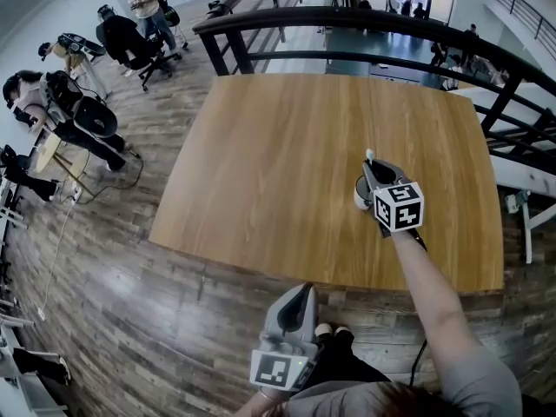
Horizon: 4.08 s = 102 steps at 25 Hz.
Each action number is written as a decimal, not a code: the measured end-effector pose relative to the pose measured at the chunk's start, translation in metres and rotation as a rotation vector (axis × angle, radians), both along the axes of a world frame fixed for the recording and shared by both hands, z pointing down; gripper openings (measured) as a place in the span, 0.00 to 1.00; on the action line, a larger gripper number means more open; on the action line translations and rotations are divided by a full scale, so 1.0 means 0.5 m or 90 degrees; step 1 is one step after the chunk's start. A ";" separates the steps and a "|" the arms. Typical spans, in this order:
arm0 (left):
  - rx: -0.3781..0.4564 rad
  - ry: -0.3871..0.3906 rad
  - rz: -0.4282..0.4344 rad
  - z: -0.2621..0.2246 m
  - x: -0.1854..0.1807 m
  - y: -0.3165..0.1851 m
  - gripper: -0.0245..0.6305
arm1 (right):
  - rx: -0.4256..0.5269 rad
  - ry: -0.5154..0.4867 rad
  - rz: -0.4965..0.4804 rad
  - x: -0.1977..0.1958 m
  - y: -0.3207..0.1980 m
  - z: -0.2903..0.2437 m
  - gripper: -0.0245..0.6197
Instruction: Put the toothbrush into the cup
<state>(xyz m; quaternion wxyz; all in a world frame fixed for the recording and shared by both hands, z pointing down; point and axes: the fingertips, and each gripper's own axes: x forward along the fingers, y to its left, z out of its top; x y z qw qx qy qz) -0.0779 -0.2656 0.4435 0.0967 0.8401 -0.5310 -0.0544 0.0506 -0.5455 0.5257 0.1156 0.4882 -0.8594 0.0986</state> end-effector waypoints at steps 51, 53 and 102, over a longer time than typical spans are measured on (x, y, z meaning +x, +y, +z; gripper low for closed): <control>0.107 0.006 0.097 -0.114 0.137 -0.006 0.03 | 0.245 -0.111 0.006 0.067 0.427 -0.344 0.09; 0.119 0.007 0.107 -0.124 0.152 -0.008 0.03 | 0.259 -0.104 0.006 0.072 0.460 -0.363 0.03; 0.199 0.036 0.222 -0.215 0.029 0.628 0.03 | 0.291 -0.134 0.047 -0.099 1.217 -0.401 0.04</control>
